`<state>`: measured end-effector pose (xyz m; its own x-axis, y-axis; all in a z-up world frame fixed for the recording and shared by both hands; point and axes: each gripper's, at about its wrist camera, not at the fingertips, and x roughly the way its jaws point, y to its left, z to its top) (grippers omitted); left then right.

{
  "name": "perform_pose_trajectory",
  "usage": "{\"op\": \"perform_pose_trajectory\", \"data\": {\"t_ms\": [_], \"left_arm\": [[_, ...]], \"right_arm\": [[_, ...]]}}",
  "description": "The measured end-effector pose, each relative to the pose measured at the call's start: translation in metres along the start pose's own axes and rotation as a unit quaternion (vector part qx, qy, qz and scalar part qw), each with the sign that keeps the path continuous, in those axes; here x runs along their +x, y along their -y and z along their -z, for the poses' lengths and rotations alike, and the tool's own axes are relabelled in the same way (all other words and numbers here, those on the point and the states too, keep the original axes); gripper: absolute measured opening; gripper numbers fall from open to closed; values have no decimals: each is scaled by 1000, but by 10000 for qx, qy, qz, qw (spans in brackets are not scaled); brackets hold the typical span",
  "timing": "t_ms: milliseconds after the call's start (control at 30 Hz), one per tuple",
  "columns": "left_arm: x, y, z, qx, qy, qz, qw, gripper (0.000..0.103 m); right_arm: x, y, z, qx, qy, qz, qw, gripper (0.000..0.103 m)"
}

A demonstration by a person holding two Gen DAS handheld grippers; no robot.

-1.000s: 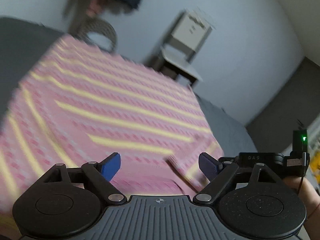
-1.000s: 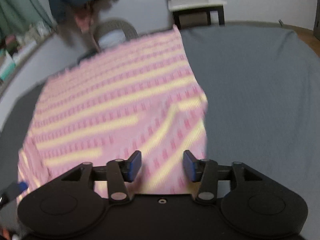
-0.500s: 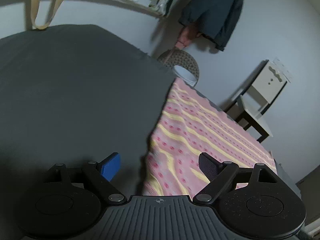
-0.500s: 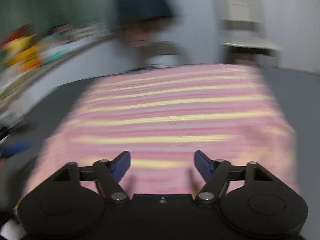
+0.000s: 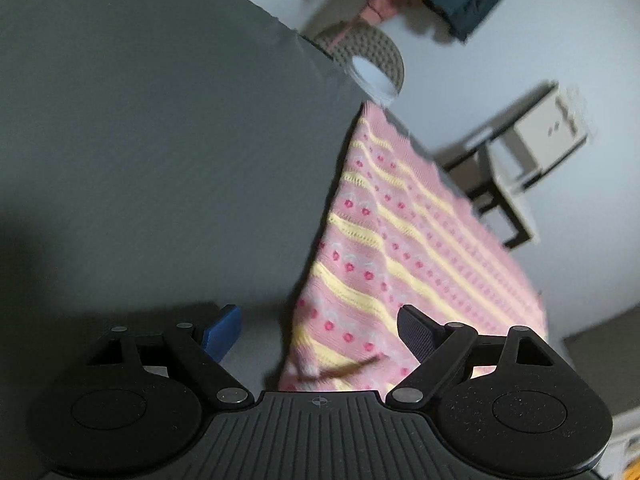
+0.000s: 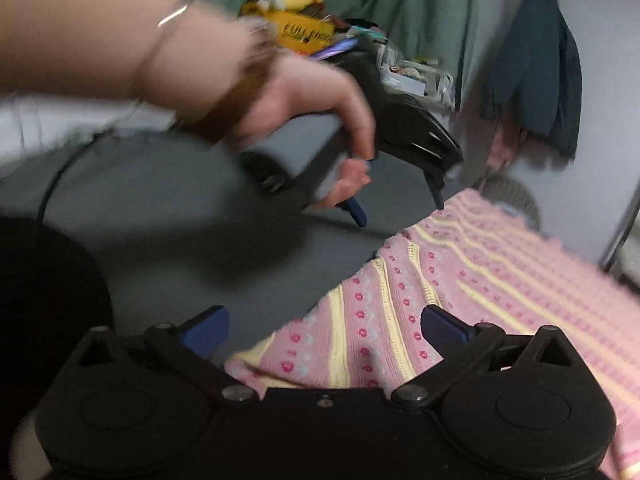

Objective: Fold clothes
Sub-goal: 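Pinch the folded cardigan edge with the left gripper while the right gripper pinches it too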

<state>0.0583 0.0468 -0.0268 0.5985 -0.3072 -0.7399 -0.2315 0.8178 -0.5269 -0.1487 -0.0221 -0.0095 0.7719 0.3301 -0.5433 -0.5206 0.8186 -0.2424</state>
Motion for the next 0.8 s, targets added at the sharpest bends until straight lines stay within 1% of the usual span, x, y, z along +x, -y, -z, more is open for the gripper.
{"op": "perform_pose_trajectory", "data": {"t_ms": [33,100,133,200,267,400,433,500,533,633,700,733,767,800], "left_arm": [[5,2,-2,86,-71,-53,9999,86],[13,1,-2,41,-201,62,9998,86],[15,0,-1,-10,-247,140,9996,86],[20,1,2,-27,-192,223,9996,85],[22,3,5,113,-153,250,9995,85],[15,3,8,336,-174,375,9986,85],[15,4,8,358,-187,415,9983,85],[14,7,8,425,-270,408,9979,85],[13,8,8,516,-324,388,9974,85],[11,12,9,805,-474,322,9951,85],[10,16,11,987,-503,239,9936,85],[10,17,12,1040,-494,214,9931,85],[10,19,12,1092,-484,189,9927,76],[10,19,13,1106,-494,208,9924,69]], "right_arm": [[3,-9,1,-248,-69,140,9996,103],[6,-30,5,-952,-237,490,9940,103],[5,-38,7,-1141,-166,641,9913,103],[3,-54,12,-1502,-14,939,9842,103],[4,-62,11,-1677,-53,1169,9789,103],[6,-54,5,-1481,-351,706,9858,101],[6,-52,3,-1430,-426,587,9871,99],[7,-48,0,-1326,-576,349,9889,92],[7,-45,-1,-1274,-651,230,9894,91],[8,-53,-2,-1459,-640,191,9870,91],[7,-59,3,-1632,-590,332,9843,82],[7,-62,5,-1718,-564,404,9827,82],[6,-65,7,-1803,-538,476,9810,79],[6,-68,9,-1889,-511,548,9791,71]]}}
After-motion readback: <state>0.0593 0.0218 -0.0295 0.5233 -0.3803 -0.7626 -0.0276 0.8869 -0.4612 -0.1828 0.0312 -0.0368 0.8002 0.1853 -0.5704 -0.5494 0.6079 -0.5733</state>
